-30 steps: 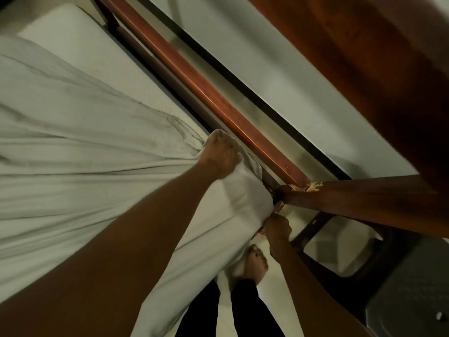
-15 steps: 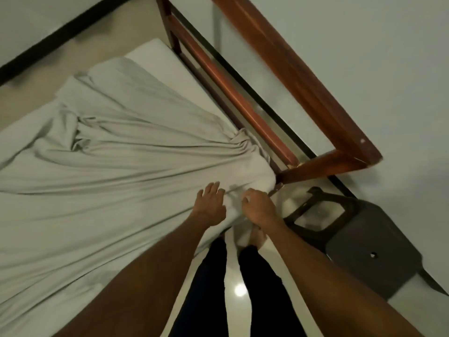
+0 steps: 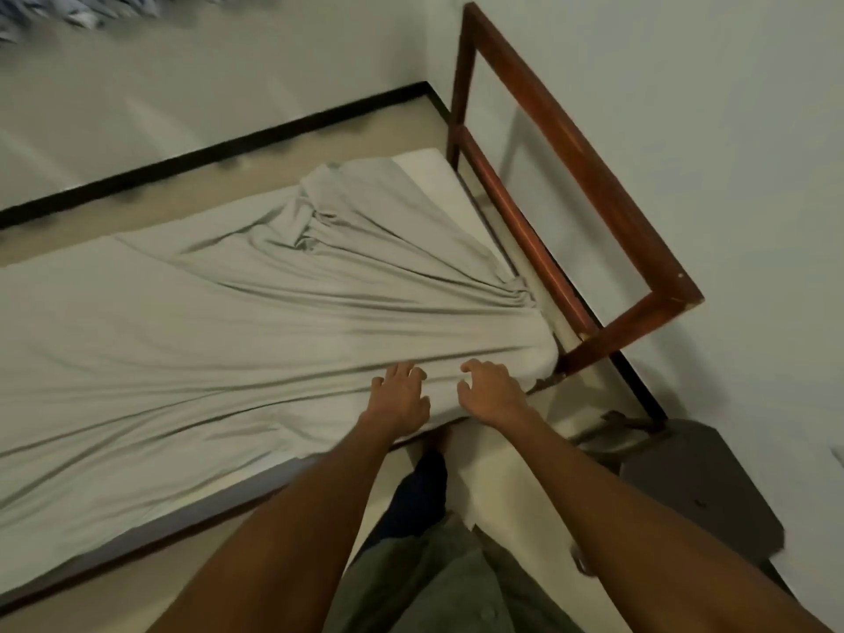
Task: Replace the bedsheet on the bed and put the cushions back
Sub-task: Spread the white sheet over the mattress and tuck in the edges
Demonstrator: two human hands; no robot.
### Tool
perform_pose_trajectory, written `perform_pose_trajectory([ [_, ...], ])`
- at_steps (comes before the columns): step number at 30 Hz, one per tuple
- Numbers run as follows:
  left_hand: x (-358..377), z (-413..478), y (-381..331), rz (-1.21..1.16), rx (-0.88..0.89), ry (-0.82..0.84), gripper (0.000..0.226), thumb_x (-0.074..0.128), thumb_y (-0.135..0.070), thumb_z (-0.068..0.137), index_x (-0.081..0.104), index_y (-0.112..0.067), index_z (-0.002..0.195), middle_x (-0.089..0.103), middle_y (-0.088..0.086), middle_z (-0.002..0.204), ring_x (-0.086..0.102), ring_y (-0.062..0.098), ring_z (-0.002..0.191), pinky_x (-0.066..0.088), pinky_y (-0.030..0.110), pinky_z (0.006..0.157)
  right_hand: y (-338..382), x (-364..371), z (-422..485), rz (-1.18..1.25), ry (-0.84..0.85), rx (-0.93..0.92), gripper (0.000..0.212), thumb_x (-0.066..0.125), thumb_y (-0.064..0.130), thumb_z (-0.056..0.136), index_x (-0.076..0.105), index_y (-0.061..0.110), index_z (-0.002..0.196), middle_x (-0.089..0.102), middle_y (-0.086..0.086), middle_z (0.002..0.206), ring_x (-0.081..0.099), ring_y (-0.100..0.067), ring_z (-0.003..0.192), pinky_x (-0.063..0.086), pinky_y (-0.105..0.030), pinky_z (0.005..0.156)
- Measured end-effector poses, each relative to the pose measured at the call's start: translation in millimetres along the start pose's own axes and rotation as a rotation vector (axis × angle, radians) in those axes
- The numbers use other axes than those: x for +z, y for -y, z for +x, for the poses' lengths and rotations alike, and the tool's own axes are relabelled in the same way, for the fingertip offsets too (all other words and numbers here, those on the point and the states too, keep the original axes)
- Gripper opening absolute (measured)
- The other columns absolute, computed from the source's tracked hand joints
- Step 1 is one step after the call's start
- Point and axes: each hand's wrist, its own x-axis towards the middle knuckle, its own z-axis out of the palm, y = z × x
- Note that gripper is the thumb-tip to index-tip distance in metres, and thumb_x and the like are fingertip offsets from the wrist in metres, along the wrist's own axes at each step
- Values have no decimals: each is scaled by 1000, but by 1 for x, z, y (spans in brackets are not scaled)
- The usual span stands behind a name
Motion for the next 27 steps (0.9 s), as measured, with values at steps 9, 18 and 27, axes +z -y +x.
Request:
perform_pose_trajectory([
  [9,-3,-165,87,-73,-164,-83,50,55,-37,99,47,-21,146,40,2,156,38,26,142,33,47,111,105,61,-108,-163,49,-230,50,49,40,100,52,18,145,57,-10,144,47,-31,135,39,-42,109],
  [18,2,-307,254,-92,-307,-172,48,52,-41,101,48,-21,144,43,3,152,41,26,138,35,49,111,257,166,-176,-301,59,-407,53,49,41,99,51,19,148,55,-10,147,47,-32,136,41,-44,111],
  [27,29,-455,467,-124,-386,-175,52,51,-41,101,46,-18,147,42,6,152,42,29,138,35,50,112,433,321,-241,-301,82,-429,54,50,38,99,50,17,149,53,-13,149,47,-32,137,38,-43,114],
])
